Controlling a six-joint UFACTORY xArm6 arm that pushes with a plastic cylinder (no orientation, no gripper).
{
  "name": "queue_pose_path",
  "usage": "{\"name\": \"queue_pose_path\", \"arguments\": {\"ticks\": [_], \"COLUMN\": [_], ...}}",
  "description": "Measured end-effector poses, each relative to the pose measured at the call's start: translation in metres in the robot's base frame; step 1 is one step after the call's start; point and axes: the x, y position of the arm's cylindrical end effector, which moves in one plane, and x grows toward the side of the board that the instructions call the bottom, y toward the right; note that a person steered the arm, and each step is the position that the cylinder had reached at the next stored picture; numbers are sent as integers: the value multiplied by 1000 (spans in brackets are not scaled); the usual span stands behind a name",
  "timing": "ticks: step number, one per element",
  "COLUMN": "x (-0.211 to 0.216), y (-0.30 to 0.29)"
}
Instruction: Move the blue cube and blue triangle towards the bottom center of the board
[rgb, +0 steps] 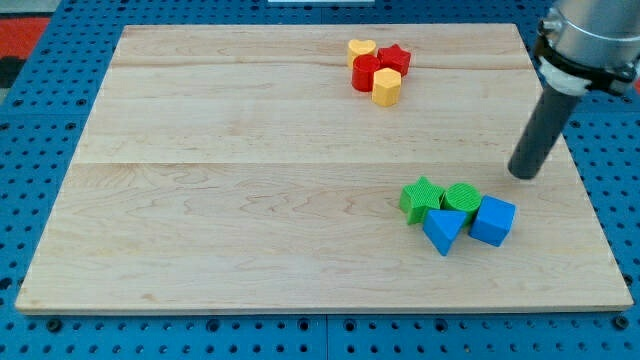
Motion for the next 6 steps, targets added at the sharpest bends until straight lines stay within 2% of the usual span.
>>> {"name": "queue_pose_path", "arguments": {"ticks": [1,2,4,5,6], "x": [35,47,60,63,61], "y": [-7,-12,-129,-163,-94]}}
